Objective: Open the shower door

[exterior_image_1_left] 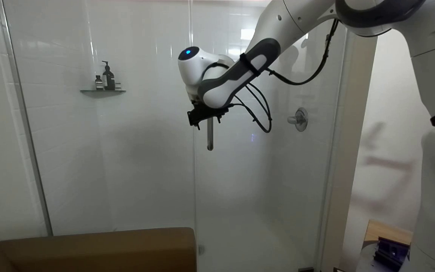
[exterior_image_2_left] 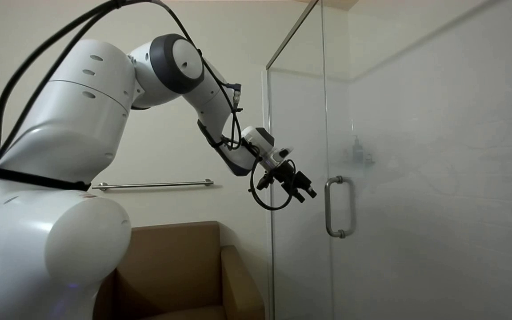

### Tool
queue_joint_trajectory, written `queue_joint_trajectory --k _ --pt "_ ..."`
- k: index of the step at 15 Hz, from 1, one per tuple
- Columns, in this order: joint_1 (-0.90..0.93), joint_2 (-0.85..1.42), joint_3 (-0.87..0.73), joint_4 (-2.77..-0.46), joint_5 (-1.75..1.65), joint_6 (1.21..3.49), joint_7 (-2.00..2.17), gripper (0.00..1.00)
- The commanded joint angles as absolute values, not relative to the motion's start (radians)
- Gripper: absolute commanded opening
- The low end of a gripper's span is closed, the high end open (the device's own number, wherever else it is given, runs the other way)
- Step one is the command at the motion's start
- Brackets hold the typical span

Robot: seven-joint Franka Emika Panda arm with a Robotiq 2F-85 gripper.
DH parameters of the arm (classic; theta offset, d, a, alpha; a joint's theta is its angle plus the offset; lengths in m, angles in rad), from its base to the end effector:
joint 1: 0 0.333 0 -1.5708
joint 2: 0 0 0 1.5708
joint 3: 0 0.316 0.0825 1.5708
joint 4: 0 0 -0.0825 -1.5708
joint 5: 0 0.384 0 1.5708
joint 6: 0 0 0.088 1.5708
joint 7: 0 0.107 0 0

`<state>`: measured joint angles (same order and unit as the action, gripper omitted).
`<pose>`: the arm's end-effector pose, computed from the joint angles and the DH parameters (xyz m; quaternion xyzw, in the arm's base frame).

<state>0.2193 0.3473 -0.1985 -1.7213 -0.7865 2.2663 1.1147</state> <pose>0.6724 0.0090 0.4155 0.8899 -0.2813 0.2619 0.2455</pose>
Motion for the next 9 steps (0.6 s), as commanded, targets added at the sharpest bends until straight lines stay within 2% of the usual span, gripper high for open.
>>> queue_joint_trajectory --k 1,9 --pt "0.179 0.323 -0.170 -1.727 -0.819 2.242 1.184 1.00" --pt "0.146 0.341 -0.164 -1.701 -0.891 2.307 1.262 1.00"
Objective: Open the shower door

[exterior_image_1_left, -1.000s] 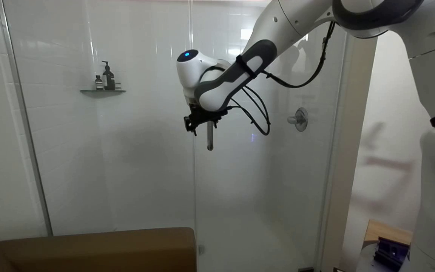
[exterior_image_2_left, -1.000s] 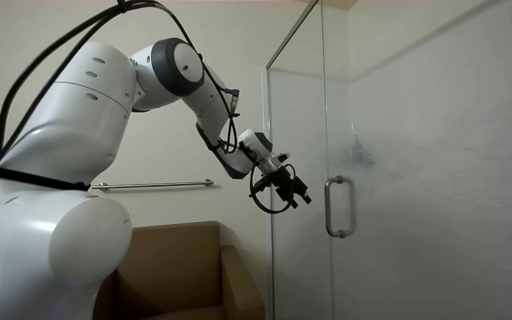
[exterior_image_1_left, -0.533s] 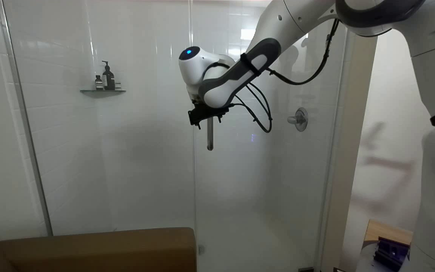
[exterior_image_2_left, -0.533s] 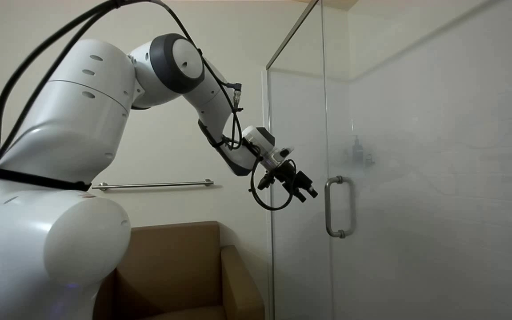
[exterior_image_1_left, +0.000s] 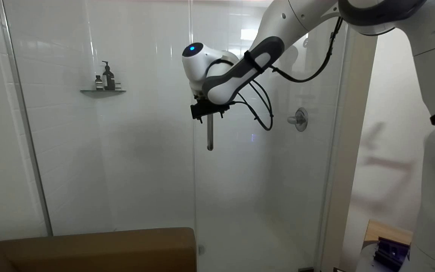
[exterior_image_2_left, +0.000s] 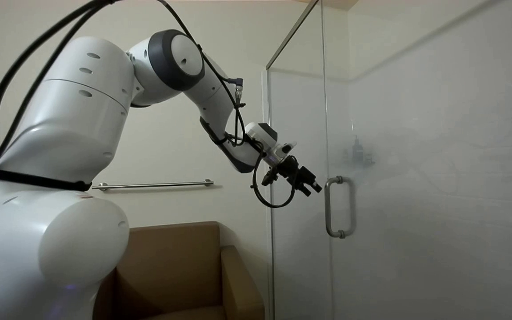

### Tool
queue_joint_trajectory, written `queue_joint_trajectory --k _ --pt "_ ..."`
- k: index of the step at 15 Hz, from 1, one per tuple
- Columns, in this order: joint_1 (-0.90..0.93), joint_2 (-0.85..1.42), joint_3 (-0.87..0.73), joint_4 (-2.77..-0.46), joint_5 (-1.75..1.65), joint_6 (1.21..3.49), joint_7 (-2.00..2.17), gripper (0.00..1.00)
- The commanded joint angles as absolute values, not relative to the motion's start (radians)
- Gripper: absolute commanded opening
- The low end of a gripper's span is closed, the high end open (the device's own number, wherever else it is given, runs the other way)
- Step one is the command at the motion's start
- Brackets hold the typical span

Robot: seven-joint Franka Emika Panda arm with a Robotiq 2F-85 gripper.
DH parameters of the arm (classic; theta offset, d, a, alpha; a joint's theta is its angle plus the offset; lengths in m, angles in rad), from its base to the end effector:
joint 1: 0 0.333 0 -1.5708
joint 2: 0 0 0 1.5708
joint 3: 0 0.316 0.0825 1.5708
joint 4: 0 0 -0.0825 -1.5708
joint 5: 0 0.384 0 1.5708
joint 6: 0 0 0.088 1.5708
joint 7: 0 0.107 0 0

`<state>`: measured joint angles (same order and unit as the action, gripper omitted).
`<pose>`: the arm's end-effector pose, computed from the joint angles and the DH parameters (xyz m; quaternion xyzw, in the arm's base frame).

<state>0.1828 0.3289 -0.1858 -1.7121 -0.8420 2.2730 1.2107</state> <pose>0.6734 -0.0080 0.4330 0.8675 -0.3190 0.2935 0.2439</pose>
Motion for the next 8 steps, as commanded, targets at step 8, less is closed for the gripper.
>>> queue_joint_trajectory --k 8 --pt "0.089 0.404 -0.168 -1.646 -0.977 2.435 1.290 1.00"
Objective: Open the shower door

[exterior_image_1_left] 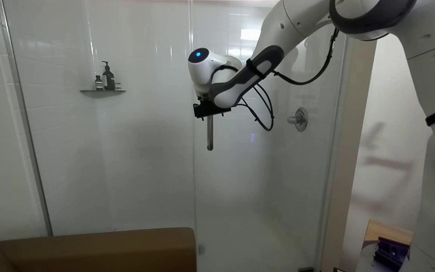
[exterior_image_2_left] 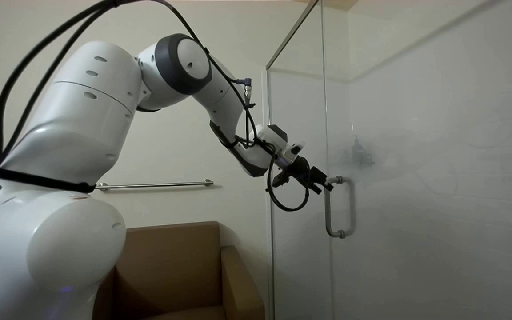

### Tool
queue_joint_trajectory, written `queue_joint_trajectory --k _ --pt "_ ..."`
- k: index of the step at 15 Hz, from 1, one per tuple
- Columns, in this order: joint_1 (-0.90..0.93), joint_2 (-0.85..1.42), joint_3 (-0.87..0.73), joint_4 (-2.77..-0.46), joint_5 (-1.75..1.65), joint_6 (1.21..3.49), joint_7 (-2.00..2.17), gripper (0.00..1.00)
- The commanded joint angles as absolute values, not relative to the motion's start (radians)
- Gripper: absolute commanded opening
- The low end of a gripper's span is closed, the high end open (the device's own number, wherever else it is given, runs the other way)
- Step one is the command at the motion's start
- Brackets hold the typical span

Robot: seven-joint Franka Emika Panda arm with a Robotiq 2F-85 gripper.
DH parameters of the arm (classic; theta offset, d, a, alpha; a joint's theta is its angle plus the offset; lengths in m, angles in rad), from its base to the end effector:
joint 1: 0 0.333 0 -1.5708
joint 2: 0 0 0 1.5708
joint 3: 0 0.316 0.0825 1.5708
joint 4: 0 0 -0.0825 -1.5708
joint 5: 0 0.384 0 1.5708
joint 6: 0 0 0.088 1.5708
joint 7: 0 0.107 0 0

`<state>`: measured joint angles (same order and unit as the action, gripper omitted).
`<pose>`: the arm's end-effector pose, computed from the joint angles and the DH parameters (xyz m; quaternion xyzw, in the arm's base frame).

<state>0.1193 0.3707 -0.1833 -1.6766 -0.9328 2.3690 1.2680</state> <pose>0.6883 -0.0387 0.4297 0.8527 -0.3183 0.3356 0.2429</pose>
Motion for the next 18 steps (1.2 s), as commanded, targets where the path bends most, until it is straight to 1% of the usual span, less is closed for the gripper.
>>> queue_joint_trajectory --k 1,2,3,8,14,15,16,17,18 --pt "0.086 0.413 -0.168 -1.638 -0.984 2.455 1.290 1.00" --pt "0.079 0.423 -0.165 -1.632 -0.981 2.486 1.276 1.00" --pt "0.088 0.397 -0.163 -1.655 -0.958 2.436 1.268 1.00" --pt "0.089 0.404 -0.161 -1.652 -0.957 2.439 1.268 1.00" --pt "0.060 0.421 -0.134 -1.645 -0.873 2.453 1.204 1.00" --pt "0.062 0.422 -0.135 -1.644 -0.875 2.445 1.208 0.92" --pt "0.065 0.423 -0.138 -1.642 -0.882 2.440 1.211 0.74" --pt "0.068 0.423 -0.140 -1.642 -0.889 2.438 1.214 0.68" --pt "0.069 0.423 -0.140 -1.642 -0.891 2.435 1.211 0.60"
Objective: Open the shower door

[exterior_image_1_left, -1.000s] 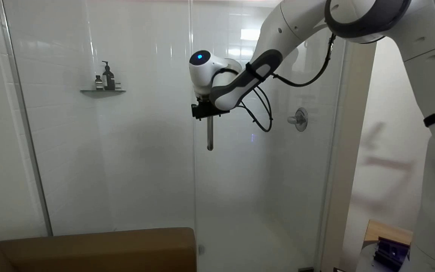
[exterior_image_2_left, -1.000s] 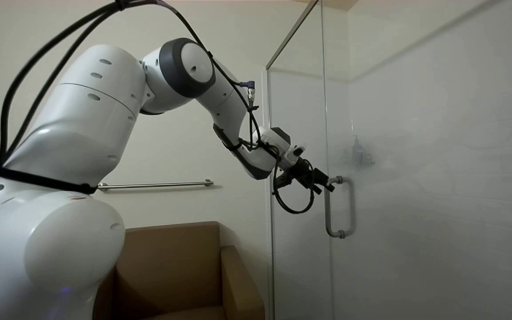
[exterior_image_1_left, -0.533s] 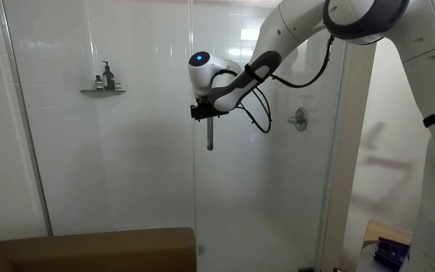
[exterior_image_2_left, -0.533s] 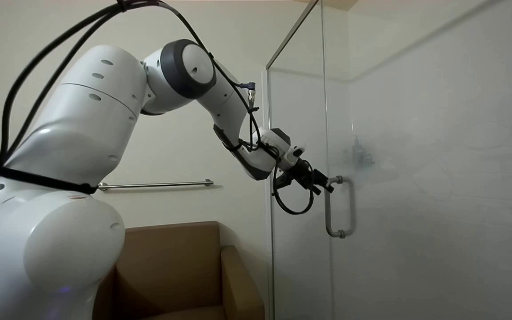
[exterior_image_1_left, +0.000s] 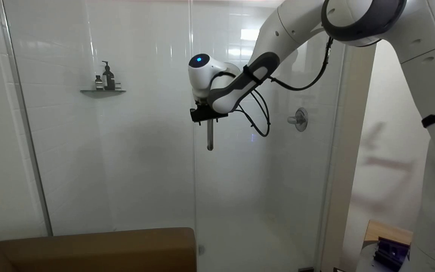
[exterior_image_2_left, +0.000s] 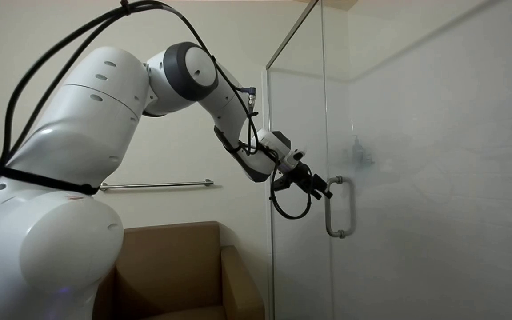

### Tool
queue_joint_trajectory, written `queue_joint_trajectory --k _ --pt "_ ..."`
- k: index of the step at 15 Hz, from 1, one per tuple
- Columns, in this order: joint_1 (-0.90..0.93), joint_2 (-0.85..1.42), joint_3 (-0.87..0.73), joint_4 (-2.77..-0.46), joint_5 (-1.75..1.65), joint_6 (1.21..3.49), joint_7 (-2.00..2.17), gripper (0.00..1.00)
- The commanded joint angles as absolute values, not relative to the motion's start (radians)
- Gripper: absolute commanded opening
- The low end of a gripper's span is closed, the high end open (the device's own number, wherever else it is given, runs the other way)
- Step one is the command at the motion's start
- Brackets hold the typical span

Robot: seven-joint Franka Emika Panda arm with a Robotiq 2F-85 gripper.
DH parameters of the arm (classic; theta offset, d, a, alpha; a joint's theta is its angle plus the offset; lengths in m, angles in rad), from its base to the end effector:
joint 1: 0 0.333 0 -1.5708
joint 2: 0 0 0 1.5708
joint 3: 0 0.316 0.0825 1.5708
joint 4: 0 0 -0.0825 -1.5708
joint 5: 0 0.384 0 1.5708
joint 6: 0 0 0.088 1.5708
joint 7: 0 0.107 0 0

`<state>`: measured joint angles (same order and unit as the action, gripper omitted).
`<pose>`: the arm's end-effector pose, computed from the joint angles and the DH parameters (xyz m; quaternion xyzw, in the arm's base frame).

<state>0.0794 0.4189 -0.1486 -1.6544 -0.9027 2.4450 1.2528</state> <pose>0.7000 -0.0358 0.4109 0.8642 -0.3087 0.3369 0.2108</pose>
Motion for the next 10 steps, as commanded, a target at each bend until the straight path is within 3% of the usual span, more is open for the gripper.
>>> queue_joint_trajectory --k 1,8,10 --pt "0.074 0.425 -0.143 -1.640 -0.900 2.429 1.216 0.54" --pt "0.077 0.432 -0.145 -1.635 -0.919 2.387 1.222 0.10" --pt "0.077 0.432 -0.143 -1.633 -0.918 2.381 1.223 0.12"
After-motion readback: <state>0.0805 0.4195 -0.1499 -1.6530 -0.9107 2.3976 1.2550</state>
